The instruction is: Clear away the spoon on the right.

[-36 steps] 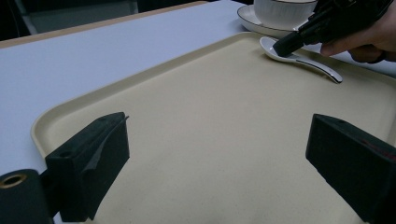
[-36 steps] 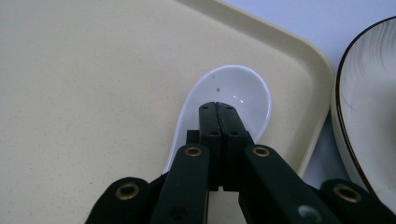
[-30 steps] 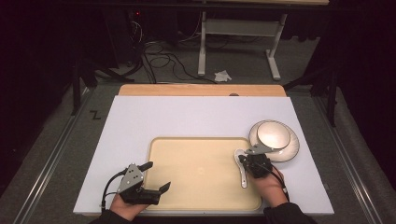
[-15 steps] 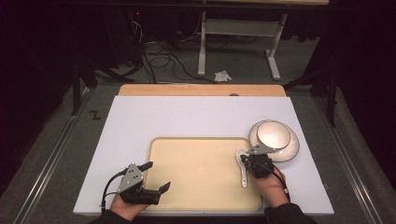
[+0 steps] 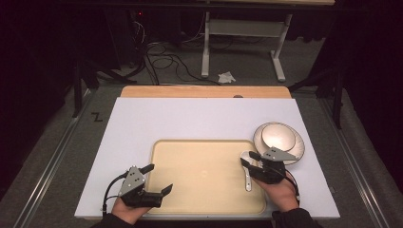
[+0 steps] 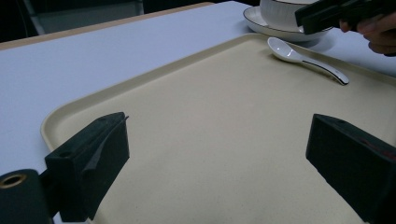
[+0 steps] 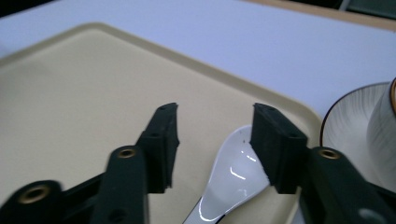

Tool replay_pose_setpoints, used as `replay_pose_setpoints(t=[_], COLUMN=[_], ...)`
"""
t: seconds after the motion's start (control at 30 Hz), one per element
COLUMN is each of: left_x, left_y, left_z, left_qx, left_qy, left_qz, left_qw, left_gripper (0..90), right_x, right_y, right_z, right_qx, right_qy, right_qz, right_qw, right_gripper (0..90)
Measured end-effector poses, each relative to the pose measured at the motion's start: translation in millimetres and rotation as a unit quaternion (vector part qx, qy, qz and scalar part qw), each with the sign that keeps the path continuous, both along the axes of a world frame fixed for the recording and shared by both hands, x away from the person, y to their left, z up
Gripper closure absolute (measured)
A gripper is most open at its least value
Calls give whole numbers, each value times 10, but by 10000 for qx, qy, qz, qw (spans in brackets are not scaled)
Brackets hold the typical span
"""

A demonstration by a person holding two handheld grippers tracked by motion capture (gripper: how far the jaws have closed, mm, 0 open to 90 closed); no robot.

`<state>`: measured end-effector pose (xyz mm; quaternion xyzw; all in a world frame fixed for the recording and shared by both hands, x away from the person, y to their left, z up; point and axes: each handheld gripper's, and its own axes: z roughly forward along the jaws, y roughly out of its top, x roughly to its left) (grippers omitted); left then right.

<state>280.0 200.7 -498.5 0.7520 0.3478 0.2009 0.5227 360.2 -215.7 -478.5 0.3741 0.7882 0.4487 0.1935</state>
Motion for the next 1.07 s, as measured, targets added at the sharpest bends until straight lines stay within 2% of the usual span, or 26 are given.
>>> replay_pose_setpoints(t=[0.07,0.17,0.33,0.43,0.63,0.87,1.07], left_x=[4,10,15,16,15,12,6], left_y=[-3,-10,-8,-8,-18,-3,-3], left_z=[-5,-12,-14,-14,-10,-4,7], left_qx=[25,35,47,66,112,102,121], left_qy=[15,40,33,26,-17,-39,-67], left_qz=[10,56,181,240,258,279,251], left_qw=[10000,10000,9998,9997,9996,9996,9996], left_gripper=[61,47,7,2,2,2,2], right_x=[-53,-150,-313,-397,-474,-447,-437], right_y=[-30,-81,-203,-304,-458,-456,-462], right_z=[39,83,166,182,144,129,108], right_qx=[110,92,248,401,497,459,521], right_qy=[-162,-471,-631,-596,-531,-520,-445], right_qz=[68,90,-52,-170,-206,-226,-263], right_qw=[9998,9988,9977,9973,9971,9973,9973], right_gripper=[405,267,100,13,6,6,12])
